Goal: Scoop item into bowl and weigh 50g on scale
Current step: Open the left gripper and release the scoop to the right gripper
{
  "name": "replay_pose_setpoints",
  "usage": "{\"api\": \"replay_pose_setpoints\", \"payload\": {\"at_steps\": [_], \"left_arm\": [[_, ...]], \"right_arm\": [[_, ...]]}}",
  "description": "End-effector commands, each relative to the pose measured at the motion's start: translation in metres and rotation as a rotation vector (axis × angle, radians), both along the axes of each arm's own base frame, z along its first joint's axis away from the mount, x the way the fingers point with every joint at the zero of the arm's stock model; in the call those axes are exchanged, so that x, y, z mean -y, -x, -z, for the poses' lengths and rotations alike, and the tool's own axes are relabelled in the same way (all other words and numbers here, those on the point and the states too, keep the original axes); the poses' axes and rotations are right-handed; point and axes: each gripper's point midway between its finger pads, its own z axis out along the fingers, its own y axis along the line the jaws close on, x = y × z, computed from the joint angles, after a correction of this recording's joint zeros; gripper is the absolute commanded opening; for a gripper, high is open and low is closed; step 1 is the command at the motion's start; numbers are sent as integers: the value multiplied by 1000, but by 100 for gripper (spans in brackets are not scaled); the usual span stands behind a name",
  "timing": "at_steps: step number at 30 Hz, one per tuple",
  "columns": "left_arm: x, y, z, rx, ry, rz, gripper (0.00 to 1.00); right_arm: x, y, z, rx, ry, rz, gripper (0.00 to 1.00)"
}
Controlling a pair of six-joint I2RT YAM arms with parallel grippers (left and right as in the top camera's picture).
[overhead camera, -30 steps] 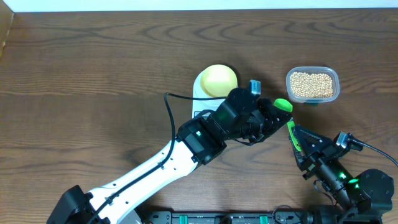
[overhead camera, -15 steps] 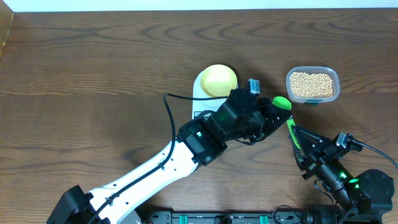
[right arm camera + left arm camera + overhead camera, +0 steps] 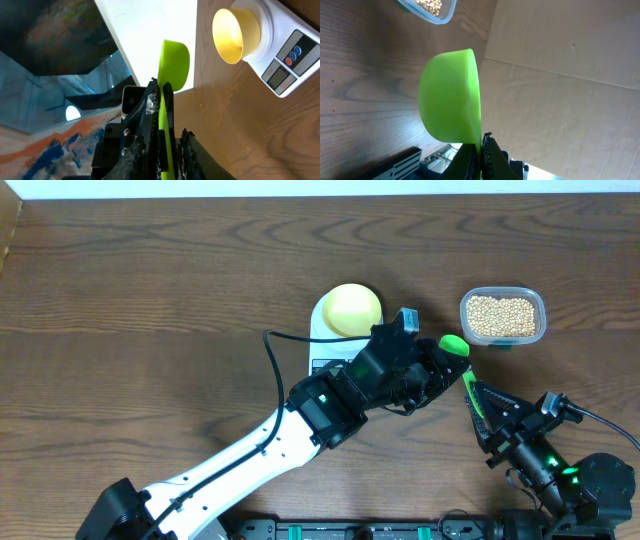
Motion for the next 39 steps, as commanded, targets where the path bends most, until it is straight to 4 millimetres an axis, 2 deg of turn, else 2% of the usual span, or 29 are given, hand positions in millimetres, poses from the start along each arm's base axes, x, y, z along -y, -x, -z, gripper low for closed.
{"api": "replay_pose_setpoints", "payload": {"at_steps": [1,22,39], "left_arm": [[-1,0,-5,7,11,-10,7],[2,3,-6,-12,22,-7,7],[2,4,-6,-13,22,-4,7]], "right_arm": [[1,1,-6,8,-9,5,20],[2,0,-6,8,-8,13,17],[3,-1,-5,8,-7,20,8]]}}
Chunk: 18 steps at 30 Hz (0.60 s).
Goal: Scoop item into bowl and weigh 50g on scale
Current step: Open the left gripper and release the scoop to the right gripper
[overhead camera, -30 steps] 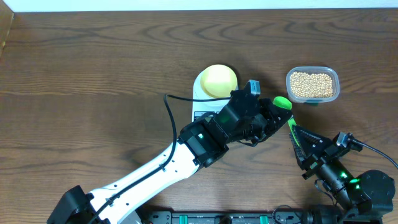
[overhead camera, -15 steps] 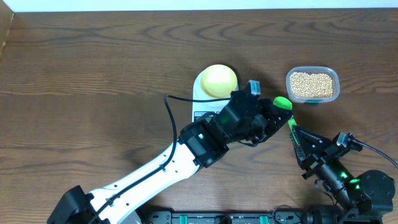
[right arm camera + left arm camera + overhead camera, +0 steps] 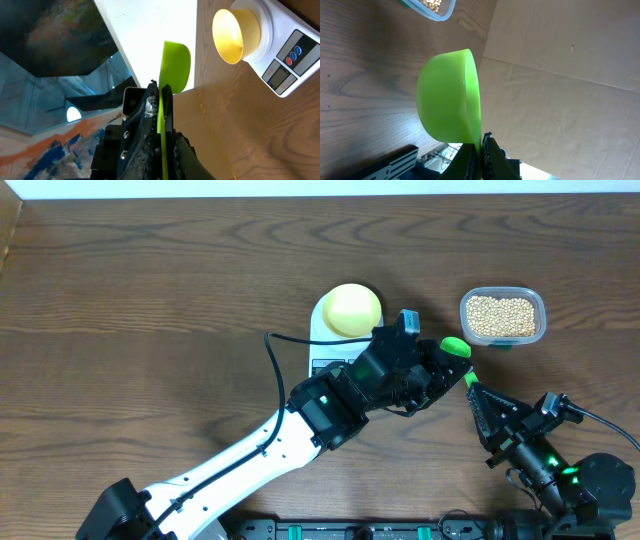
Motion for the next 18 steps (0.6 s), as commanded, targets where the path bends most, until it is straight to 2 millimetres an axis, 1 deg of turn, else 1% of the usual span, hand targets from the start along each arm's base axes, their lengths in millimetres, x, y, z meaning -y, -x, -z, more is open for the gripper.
{"api": "replay_pose_setpoints", "payload": {"at_steps": [1,5,7,8,12,13,14,15,18], "left_arm": [[0,1,-5,7,12,0,8],[0,1,-5,7,12,0,8],[0,1,-5,7,12,0,8],[0,1,-5,8,11,0,15],[0,1,-5,8,11,0,57],[0,1,-5,8,11,0,66],[0,1,-5,7,11,0,71],[0,1,-5,8,10,-1,75],[-1,1,-4,7,7,-3,79]], "right_arm": [[2,0,-6,11,-4,15,7],[2,0,-6,14,2,14,1],[2,0,-5,17,7,14,2],[3,-1,-6,22,14,15,2],[3,-1,-5,36,38,14,1],[4,-1,-5,41,45,17,2],[5,-2,-5,47,58,23,2],[6,-3,-5,55,77,31,2],[9,-4,-2,63,113,45,2]]}}
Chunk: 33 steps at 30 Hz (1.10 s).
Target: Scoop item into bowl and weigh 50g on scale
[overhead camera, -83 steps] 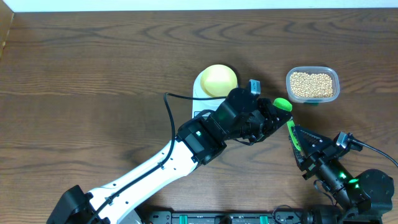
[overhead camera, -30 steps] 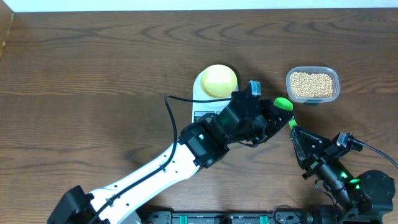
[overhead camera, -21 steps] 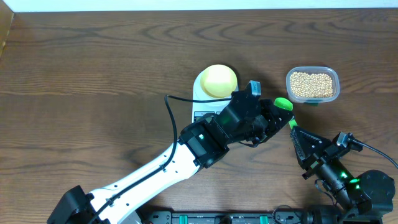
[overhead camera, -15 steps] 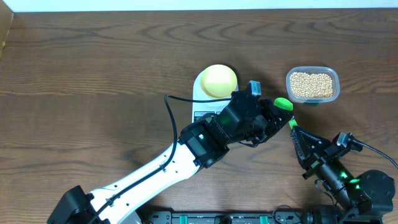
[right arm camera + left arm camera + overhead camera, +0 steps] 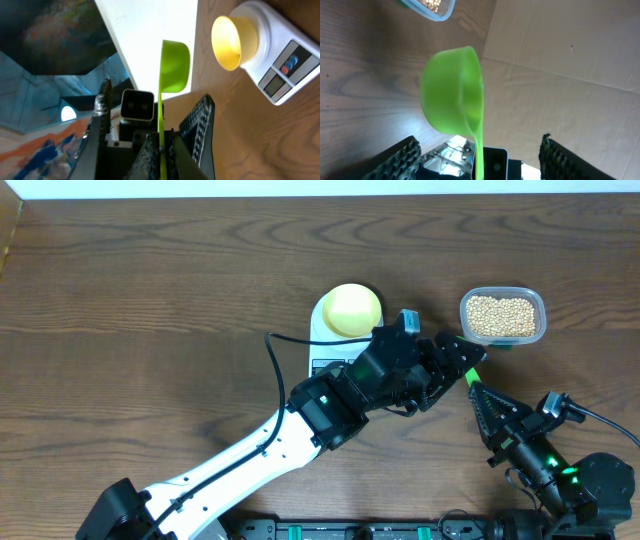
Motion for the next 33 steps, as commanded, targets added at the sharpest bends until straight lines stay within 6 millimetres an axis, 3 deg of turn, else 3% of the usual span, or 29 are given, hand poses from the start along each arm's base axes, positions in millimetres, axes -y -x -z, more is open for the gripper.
{"api": "replay_pose_setpoints", "payload": {"at_steps": [1,9,14,24,27,33], "left_arm": [[-1,1,-3,10,-1,-2,80],[-6,-6,-2,177,-66,44,99],[-20,-21,8,330,-172,82,100],[-81,-42,56,363,-458,138,99],[-101,-43,54,422,-524,171,99],[-148,-45,32,540,-613,181,99]], "right_arm": [[7,-3,-3,46,76,35,2],[16,-7,1,157,318,56,2],[20,-7,8,198,463,50,2],[20,-5,26,213,639,-10,2],[17,-8,32,210,684,-51,2],[14,-16,37,161,818,-179,2]]}}
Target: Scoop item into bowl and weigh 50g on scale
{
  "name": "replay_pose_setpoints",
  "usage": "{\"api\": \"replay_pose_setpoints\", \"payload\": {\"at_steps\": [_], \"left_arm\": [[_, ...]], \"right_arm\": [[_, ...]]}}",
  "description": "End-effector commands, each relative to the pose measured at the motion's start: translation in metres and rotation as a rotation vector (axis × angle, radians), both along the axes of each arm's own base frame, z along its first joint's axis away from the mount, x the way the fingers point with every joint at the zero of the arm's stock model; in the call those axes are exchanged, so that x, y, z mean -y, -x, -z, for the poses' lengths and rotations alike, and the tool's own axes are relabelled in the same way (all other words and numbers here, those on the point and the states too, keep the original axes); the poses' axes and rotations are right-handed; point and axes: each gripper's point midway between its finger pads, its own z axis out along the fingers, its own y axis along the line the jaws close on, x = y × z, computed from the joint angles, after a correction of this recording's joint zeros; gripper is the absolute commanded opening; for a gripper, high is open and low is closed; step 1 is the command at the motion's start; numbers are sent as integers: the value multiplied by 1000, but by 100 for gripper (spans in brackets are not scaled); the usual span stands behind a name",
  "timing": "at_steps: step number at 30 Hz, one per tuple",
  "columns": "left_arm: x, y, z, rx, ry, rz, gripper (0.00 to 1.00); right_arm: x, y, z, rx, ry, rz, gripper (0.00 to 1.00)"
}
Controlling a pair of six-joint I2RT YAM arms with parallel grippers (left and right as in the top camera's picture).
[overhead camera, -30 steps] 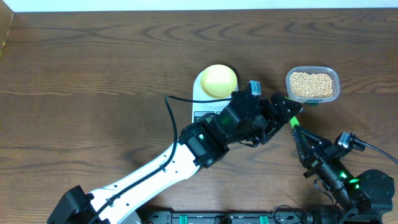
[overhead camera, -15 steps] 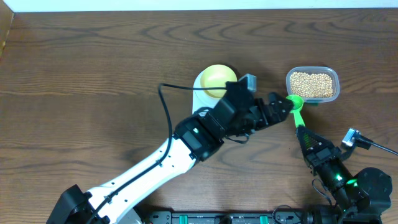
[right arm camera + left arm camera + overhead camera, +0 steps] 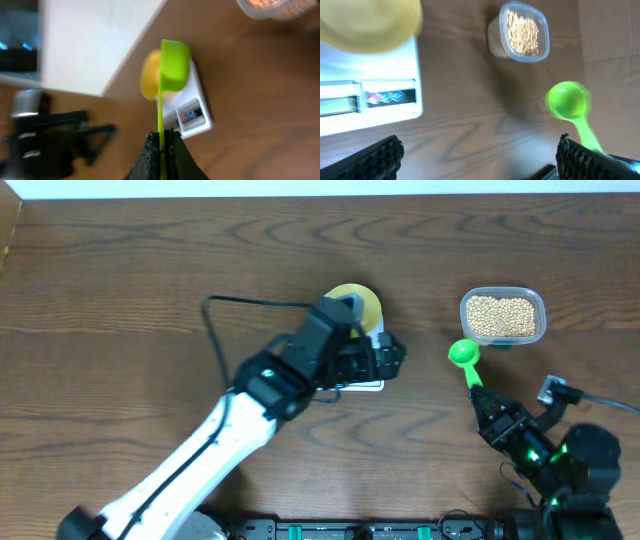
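Observation:
A green scoop (image 3: 463, 355) hangs over the table just below-left of the clear tub of beans (image 3: 502, 315). My right gripper (image 3: 488, 402) is shut on its handle; in the right wrist view the scoop (image 3: 174, 64) sticks up from the shut right gripper (image 3: 162, 137). My left gripper (image 3: 390, 358) is open and empty over the white scale (image 3: 350, 383). The yellow bowl (image 3: 358, 300) sits on the scale, partly hidden by the left arm. The left wrist view shows the bowl (image 3: 365, 25), the scale (image 3: 370, 97), the tub (image 3: 522, 32) and the scoop (image 3: 567, 100).
The brown wooden table (image 3: 150, 280) stretches far to the left and back. A black cable (image 3: 250, 302) from the left arm loops over the table left of the bowl. The left arm (image 3: 240, 410) crosses the middle front.
My left gripper, which stood open around the scoop by the tub, has drawn back left and is now over the scale. The scoop stays in my right gripper, in plain sight from overhead.
At first my left gripper was shut on the scoop while the right fingers stood around its handle. Then the right gripper was shut on the handle too. Then the left was open, and now it is away over the scale, with the scoop in the right gripper alone.

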Motion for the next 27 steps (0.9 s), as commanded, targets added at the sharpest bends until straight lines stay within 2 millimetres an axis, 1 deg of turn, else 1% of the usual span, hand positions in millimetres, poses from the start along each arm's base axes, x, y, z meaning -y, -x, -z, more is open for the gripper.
{"api": "replay_pose_setpoints", "payload": {"at_steps": [1,3,6,11,16,19,22,27], "left_arm": [[-29,-4,-21,135,-62,39,99],[-51,-5,-23,131,-86,5,98],[-89,-7,-23,119,-136,-57,99],[-152,-9,-19,48,-211,-191,99],[-200,-6,-17,-17,-275,-279,99],[-218,-5,-19,-30,-291,-319,99],[-229,-7,-19,-35,-290,-358,99],[-233,-8,-19,-38,-290,-373,99]], "right_arm": [[-1,-5,-16,31,145,-86,2],[0,-6,-17,-10,200,-121,2],[0,-8,-22,-62,268,-180,2],[1,-9,-32,-121,350,-258,1],[3,-11,-37,-167,440,-262,1],[1,-11,-35,-175,486,-272,1],[1,-8,-29,-218,499,-251,1],[1,-2,-25,-255,486,-244,1]]}}
